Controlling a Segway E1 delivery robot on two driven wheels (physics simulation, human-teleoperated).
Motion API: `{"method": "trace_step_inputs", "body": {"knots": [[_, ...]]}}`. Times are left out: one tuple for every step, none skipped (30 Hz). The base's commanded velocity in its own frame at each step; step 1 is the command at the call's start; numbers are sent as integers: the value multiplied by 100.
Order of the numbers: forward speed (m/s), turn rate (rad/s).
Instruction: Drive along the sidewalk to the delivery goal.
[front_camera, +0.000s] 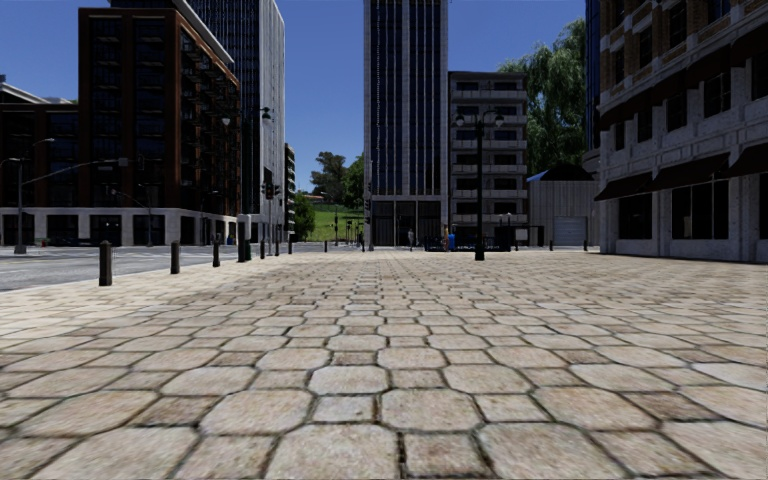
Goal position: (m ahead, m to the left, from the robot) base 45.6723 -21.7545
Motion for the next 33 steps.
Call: {"method": "trace_step_inputs", "body": {"knots": [[200, 0], [200, 0], [200, 0], [200, 0], [200, 0], [200, 0], [200, 0], [200, 0], [200, 0], [200, 0], [200, 0], [200, 0], [200, 0], [200, 0], [200, 0], [200, 0], [200, 0], [200, 0], [200, 0], [200, 0], [200, 0], [200, 0], [200, 0], [200, 0], [200, 0], [200, 0], [200, 0], [200, 0], [200, 0], [200, 0], [200, 0], [200, 0], [200, 0]]}}
